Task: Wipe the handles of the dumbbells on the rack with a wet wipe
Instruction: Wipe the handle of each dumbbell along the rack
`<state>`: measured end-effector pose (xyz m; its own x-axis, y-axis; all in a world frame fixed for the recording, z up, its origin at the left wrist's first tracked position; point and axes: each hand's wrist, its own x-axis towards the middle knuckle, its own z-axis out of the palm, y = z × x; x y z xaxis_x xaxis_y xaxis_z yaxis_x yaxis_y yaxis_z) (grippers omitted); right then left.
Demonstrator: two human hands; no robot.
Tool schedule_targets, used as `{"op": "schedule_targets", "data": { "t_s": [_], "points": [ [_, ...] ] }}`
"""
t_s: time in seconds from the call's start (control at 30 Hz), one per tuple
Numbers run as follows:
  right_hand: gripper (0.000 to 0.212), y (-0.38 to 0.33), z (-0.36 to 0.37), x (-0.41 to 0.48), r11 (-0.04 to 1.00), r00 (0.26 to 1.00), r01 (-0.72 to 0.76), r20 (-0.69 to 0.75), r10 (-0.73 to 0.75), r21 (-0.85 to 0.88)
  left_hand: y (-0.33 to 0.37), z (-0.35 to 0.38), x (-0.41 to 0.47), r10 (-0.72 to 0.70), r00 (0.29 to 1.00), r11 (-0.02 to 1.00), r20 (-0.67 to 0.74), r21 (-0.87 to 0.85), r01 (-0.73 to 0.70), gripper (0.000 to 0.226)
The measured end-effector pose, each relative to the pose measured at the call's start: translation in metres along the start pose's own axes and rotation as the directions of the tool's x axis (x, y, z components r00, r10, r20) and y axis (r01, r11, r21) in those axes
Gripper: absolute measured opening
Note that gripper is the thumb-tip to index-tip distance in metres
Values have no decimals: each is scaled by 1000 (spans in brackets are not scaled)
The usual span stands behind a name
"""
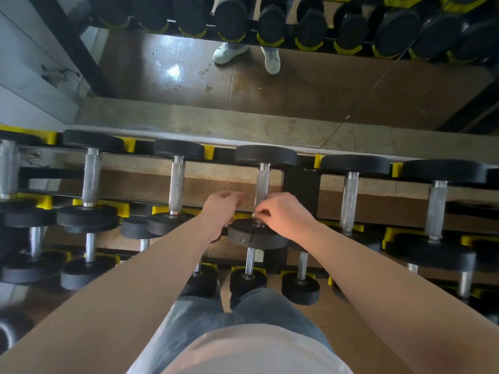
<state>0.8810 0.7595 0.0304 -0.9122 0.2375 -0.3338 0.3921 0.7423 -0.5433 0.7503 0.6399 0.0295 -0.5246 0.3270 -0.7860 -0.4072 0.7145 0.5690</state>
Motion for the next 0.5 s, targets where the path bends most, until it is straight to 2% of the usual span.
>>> {"op": "schedule_targets", "data": {
  "t_s": [0.07,0.13,0.2,0.27,0.33,0.4,0.43,0.5],
  "points": [
    [22,-1,-4,12,998,981,-58,-184,64,36,-2,-7,7,-35,999,997,-12,-63,35,27],
    [21,-2,-9,25,988,912,-113,-384,145,105,-5,-13,10,-70,997,995,-12,-73,69,28],
    [20,-2,-10,30,984,865,-131,-471,175,125,-7,-16,10,-105,994,993,-5,-45,105,29],
    [20,-3,-6,24,993,915,-93,-387,113,70,-9,-17,11,-144,990,988,9,-60,144,28],
    [19,-6,1,11,1000,985,-17,-174,12,-23,-11,-17,10,-178,984,980,24,-89,179,29],
    [19,-7,6,3,997,1000,15,-5,-15,-74,-12,-16,10,-187,981,977,47,-98,191,31],
    [20,-6,5,4,997,1000,2,15,-1,-79,-13,-17,10,-184,981,977,61,-98,189,32],
    [20,-7,1,12,995,997,-46,-63,40,-87,-13,-17,9,-175,981,979,83,-91,182,34]
  ]
}}
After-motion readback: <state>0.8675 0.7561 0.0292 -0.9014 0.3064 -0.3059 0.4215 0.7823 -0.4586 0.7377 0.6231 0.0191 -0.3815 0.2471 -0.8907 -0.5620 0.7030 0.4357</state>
